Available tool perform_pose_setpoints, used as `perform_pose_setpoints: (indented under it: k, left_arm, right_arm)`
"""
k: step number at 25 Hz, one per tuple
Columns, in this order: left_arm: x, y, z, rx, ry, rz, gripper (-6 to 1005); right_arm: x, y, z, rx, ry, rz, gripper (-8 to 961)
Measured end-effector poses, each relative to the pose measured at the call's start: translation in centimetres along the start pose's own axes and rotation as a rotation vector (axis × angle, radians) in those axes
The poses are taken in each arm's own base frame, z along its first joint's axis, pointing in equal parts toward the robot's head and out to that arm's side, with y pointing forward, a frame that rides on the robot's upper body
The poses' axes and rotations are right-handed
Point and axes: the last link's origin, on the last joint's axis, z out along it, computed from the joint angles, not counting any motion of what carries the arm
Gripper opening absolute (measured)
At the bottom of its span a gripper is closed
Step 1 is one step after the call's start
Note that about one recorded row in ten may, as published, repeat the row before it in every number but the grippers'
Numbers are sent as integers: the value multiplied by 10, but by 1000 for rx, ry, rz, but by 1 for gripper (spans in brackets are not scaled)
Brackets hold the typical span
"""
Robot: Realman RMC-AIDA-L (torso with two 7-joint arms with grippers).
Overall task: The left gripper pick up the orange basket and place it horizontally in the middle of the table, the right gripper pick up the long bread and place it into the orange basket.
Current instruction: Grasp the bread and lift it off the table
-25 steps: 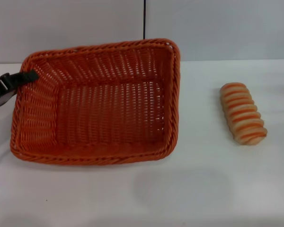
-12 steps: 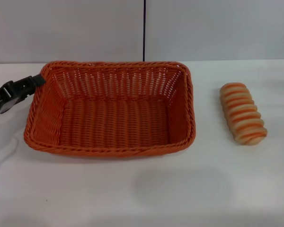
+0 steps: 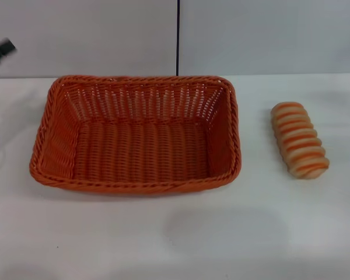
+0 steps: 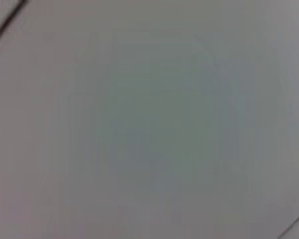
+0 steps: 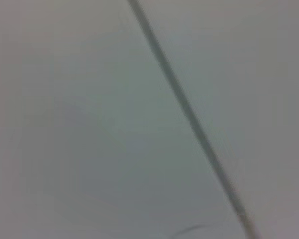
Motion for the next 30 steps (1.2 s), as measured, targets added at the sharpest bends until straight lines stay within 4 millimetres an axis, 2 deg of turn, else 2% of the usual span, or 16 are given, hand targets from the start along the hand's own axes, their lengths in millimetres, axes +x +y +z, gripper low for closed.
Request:
perform_pose_setpoints:
  k: [1,2,4,5,7,9,10,11,14,15,16,17,18,19,22,30]
  left_arm:
    - [0,0,0,0,0,0,801]
    - [12,8,-5,-60,98,122,801]
    - [12,8,-5,-60,98,122,801]
    - [16,14,-6,-96,141,182,801]
    - [11,35,-7,-249,276,348,800]
    - [11,35,-7,-249,276,348,800]
    - [-2,48,-8,-334,405,488,800]
    - [-6,50,-9,-344,442,527,800]
    - [-6,50,-9,-344,442,527,800]
    - [-6,50,-9,-344,442,527,800]
    - [-6,50,-9,-344,442,527,800]
    - [-13,54,-8,-352,491,581,799]
    - [-13,54,-8,-352,491,581,799]
    - [-25,57,-5,-346,532,654,799]
    - [-29,57,-3,-341,535,656,799]
    - [-37,56,-3,-327,529,645,798]
  right_arm:
    - [0,0,0,0,0,0,700]
    - [-7,6,7,-92,46,-31,700]
    - [-11,10,10,-156,87,-52,700]
    - [-15,13,13,-208,124,-69,700]
    - [-32,23,21,-360,273,-86,700]
    - [-53,33,24,-489,453,-94,700]
    - [-53,33,24,-489,453,-94,700]
    - [-65,42,27,-541,565,-110,700]
    - [-69,46,29,-560,635,-126,700]
    - [-77,57,35,-586,794,-183,700]
    - [-77,57,35,-586,794,-183,700]
    - [-80,66,41,-581,936,-250,700]
    - [-80,70,45,-568,1001,-283,701]
    - [-80,70,45,-568,1001,-283,701]
    - [-75,85,56,-522,1148,-396,701]
    - [-57,107,62,-504,1278,-528,699]
